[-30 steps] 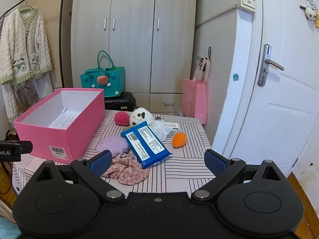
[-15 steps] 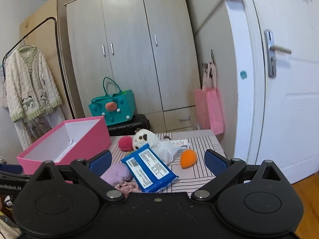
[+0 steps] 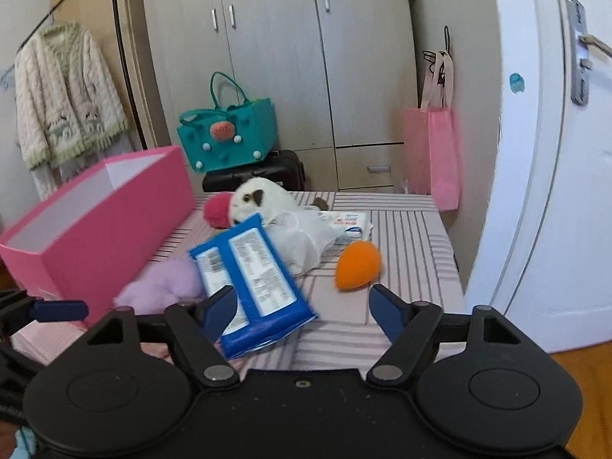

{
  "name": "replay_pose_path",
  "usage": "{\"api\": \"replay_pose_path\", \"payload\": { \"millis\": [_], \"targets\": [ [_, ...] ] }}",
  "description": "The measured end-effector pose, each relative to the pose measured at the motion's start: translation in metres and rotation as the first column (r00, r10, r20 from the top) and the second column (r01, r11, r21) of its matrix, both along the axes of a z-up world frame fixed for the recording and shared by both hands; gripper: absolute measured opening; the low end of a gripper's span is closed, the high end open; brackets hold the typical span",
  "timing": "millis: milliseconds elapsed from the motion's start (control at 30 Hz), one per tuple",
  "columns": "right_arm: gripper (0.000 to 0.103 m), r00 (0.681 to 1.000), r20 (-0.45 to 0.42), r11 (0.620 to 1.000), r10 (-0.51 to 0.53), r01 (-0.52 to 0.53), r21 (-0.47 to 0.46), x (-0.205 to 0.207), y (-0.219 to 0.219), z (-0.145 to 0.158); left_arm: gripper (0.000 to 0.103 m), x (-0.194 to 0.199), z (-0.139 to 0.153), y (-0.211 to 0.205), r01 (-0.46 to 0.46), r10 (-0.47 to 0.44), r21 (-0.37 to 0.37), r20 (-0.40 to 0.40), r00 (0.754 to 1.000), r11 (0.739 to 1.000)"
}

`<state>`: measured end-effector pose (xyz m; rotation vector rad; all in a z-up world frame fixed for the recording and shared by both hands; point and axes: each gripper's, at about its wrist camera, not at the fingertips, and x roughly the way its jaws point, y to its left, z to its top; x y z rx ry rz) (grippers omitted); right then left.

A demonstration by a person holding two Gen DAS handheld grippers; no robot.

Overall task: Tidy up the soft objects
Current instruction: 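Grasp the floral scrunchie with the left tool while the right tool grasps the orange sponge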

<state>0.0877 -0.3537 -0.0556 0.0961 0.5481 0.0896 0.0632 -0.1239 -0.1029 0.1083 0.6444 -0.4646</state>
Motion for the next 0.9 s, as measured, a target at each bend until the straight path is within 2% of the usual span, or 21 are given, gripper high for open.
{"api": "replay_pose_path", "payload": {
  "millis": [200, 267, 333, 400, 500, 600, 633, 667, 700, 733, 800, 900],
  "targets": [
    [0.080, 0.999, -0.033, 0.999, -0.031, 0.031, 0.011, 0.035, -0.017, -0.015, 0.099, 0.012, -0.023, -0.018, 0.008, -0.010, 0.075, 0.022, 1.000, 0.997],
    [0.079, 0.998, -0.053, 0.999, -0.035, 0.036, 0.017, 0.048, -0.023, -0.022, 0.099, 0.014, -0.027, -0.019, 0.005, -0.007, 0.074, 0.035, 0.999, 0.997],
    [0.073, 0.997, -0.076, 0.999, -0.024, 0.025, 0.023, 0.060, -0.025, -0.029, 0.099, 0.015, -0.027, -0.015, 0.020, -0.022, 0.034, 0.041, 0.999, 0.999],
    [0.070, 0.996, -0.089, 0.999, -0.023, 0.026, 0.036, 0.069, -0.027, -0.035, 0.099, 0.018, -0.029, -0.015, 0.038, -0.039, 0.018, 0.011, 0.999, 0.999],
    [0.069, 0.993, -0.109, 0.998, -0.048, 0.053, 0.044, 0.083, -0.029, -0.044, 0.099, 0.027, -0.036, -0.018, 0.016, -0.014, 0.047, -0.048, 0.999, 0.999],
    [0.069, 0.992, -0.107, 0.995, -0.070, 0.076, 0.059, 0.090, -0.030, -0.050, 0.097, 0.030, -0.038, -0.023, -0.001, 0.004, 0.079, -0.043, 0.999, 0.997],
    [0.069, 0.992, -0.104, 0.994, -0.072, 0.080, 0.075, 0.093, -0.032, -0.051, 0.093, 0.030, -0.037, -0.024, -0.004, 0.007, 0.082, -0.036, 0.999, 0.997],
    [0.061, 0.992, -0.101, 0.992, -0.072, 0.081, 0.093, 0.095, -0.034, -0.053, 0.080, 0.028, -0.037, -0.023, -0.003, 0.005, 0.075, -0.026, 1.000, 0.997],
    [0.045, 0.992, -0.104, 0.992, -0.068, 0.078, 0.097, 0.096, -0.035, -0.054, 0.059, 0.026, -0.036, -0.024, 0.007, -0.006, 0.076, -0.014, 1.000, 0.997],
    [0.045, 0.993, -0.100, 0.993, -0.067, 0.076, 0.092, 0.096, -0.034, -0.054, 0.048, 0.024, -0.035, -0.024, 0.026, -0.026, 0.074, -0.002, 1.000, 0.997],
    [0.044, 0.995, -0.079, 0.994, -0.068, 0.074, 0.077, 0.091, -0.031, -0.050, 0.033, 0.023, -0.034, -0.022, 0.040, -0.040, 0.048, -0.009, 0.999, 0.998],
    [0.044, 0.996, -0.058, 0.995, -0.062, 0.067, 0.072, 0.082, -0.028, -0.043, 0.021, 0.026, -0.034, -0.016, 0.017, -0.016, 0.015, -0.011, 1.000, 1.000]
  ]
}}
